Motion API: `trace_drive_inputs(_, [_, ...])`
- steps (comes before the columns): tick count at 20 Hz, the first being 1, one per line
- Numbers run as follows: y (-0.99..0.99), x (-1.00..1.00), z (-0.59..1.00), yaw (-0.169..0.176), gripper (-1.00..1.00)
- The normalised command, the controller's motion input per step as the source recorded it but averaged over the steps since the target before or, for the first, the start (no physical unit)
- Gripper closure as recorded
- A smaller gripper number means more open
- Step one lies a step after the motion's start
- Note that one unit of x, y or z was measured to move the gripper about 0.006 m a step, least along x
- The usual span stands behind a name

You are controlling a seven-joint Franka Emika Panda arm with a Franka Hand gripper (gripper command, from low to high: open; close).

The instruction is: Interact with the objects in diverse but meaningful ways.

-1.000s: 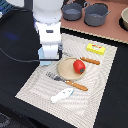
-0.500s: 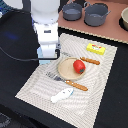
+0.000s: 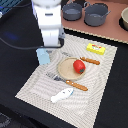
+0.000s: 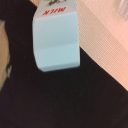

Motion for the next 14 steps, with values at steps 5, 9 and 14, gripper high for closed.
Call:
trace_drive_inputs(5, [-0.37,0.71,0.38,-0.082,-1.00])
trace_drive_inputs(9, [-0.71,0.67,0.23,-0.013,-1.00])
trace_drive_inputs(14, [-0.65,0.66,0.04,0.013,-1.00])
